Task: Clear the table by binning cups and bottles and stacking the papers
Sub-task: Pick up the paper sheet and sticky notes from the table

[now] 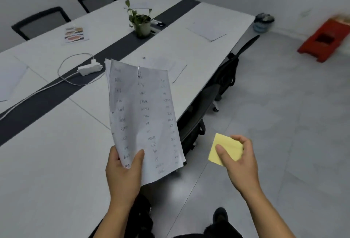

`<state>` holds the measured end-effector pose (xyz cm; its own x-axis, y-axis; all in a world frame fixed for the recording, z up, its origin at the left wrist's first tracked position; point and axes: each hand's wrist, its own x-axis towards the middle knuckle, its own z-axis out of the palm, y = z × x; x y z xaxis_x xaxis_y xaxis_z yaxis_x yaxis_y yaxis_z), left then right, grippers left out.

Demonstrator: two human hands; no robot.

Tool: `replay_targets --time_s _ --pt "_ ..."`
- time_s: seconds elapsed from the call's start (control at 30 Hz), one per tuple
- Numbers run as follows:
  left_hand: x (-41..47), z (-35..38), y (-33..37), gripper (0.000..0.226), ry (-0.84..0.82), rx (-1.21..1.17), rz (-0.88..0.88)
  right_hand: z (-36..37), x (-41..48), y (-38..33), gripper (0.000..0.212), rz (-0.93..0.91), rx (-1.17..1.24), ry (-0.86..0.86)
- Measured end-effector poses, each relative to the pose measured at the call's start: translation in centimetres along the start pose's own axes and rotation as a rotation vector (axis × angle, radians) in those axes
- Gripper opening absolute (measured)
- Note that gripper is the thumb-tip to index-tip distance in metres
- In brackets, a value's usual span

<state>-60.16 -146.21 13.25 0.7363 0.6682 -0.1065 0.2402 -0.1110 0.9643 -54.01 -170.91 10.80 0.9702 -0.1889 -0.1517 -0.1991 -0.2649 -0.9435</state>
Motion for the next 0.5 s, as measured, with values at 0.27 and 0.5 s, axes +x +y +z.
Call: replay_targets --time_s 0.27,0.5 --pt "-2.8 17.8 4.9 0.029 0.005 -0.001 0.124 -15.2 11.4 4.3 0.034 0.094 0.143 0.123" --pt "-2.4 31.3 9.4 0.03 -0.074 0.008 0.148 -23.8 22.1 3.5 0.034 0.103 0.172 0.173"
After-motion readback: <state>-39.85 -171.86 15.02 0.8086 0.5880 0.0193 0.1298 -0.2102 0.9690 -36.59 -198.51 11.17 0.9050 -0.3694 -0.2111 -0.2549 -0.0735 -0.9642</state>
